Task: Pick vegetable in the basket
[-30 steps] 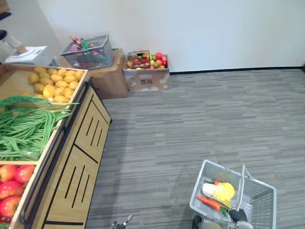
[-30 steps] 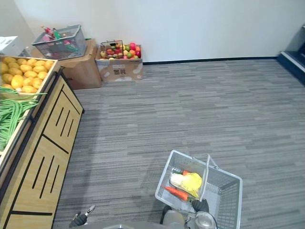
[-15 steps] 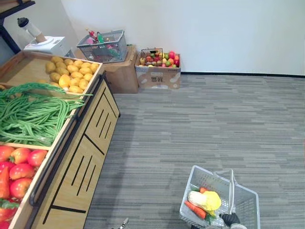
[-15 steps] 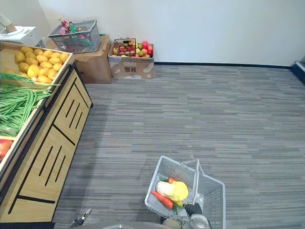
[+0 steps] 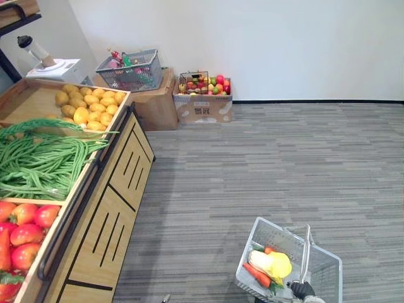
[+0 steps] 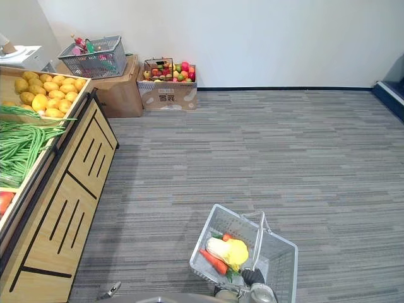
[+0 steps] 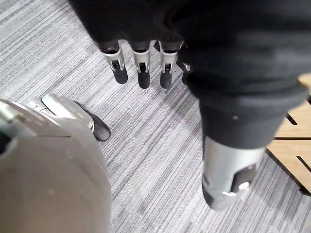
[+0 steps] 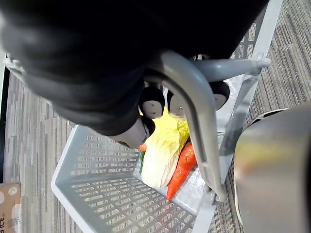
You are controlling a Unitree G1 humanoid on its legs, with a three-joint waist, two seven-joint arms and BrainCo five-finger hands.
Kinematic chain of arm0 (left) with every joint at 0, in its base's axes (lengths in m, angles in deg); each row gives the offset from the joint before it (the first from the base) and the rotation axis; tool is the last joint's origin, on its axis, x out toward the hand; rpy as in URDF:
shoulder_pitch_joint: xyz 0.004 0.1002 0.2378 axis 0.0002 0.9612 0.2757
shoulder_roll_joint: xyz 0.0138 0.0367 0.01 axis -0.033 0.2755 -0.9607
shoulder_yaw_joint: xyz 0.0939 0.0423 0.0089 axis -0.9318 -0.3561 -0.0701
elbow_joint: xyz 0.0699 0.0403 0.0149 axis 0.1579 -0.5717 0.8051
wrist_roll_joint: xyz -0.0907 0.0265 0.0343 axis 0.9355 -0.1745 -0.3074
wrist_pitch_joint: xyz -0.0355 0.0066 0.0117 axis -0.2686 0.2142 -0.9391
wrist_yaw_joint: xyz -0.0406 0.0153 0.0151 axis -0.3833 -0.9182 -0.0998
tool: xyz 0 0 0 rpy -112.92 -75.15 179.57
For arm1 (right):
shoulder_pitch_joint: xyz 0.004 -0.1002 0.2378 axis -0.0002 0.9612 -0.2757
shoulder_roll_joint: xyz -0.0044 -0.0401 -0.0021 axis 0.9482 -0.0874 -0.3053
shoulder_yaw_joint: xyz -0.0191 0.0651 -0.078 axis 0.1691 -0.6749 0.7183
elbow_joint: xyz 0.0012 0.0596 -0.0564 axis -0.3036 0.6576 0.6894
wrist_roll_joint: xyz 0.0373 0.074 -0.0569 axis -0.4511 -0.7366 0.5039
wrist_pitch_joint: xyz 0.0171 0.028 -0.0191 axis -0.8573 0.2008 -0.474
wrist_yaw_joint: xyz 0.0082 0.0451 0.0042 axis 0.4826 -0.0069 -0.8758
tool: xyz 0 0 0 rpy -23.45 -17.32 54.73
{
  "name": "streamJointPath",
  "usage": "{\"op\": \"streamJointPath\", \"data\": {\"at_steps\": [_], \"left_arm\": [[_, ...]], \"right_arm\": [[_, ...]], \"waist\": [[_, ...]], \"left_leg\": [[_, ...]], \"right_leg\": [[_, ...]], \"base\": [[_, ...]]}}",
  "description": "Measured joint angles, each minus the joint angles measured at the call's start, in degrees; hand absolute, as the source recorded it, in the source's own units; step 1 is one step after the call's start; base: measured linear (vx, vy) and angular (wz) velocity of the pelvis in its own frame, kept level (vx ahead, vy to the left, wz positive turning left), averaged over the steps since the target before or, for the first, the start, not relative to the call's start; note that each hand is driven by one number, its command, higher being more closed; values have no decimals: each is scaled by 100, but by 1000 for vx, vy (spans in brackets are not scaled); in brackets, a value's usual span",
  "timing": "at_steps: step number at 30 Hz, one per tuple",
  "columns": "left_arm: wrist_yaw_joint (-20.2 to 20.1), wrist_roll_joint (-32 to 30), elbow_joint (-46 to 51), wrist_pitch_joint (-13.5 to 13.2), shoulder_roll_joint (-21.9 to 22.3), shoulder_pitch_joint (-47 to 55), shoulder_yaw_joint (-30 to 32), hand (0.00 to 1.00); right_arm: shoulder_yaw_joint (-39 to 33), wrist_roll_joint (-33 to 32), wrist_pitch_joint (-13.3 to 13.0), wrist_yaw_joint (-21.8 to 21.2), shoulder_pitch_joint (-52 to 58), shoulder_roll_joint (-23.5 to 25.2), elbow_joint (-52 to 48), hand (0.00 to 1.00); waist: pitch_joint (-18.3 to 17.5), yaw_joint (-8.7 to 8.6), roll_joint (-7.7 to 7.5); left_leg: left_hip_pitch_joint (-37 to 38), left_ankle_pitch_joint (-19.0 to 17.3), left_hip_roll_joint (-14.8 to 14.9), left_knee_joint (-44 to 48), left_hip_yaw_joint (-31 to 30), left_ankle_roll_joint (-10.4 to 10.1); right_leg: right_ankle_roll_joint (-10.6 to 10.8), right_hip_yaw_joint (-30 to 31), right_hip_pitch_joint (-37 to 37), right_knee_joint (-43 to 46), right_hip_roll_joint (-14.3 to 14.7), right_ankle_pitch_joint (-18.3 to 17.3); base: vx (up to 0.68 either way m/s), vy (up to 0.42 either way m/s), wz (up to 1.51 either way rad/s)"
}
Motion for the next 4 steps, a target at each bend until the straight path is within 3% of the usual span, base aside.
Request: {"op": "streamJointPath", "data": {"at_steps": [4], "left_arm": [[36,-1,-4,-18,-17,-26,-126,0]], "right_arm": [[-16,3,160,132,-40,-17,46,100]], "waist": [[-23,-12,23]], "left_leg": [[66,-4,-13,-10,-5,-6]], "right_leg": [[1,-28,15,0,0,5]], "base": [[87,25,2]]}}
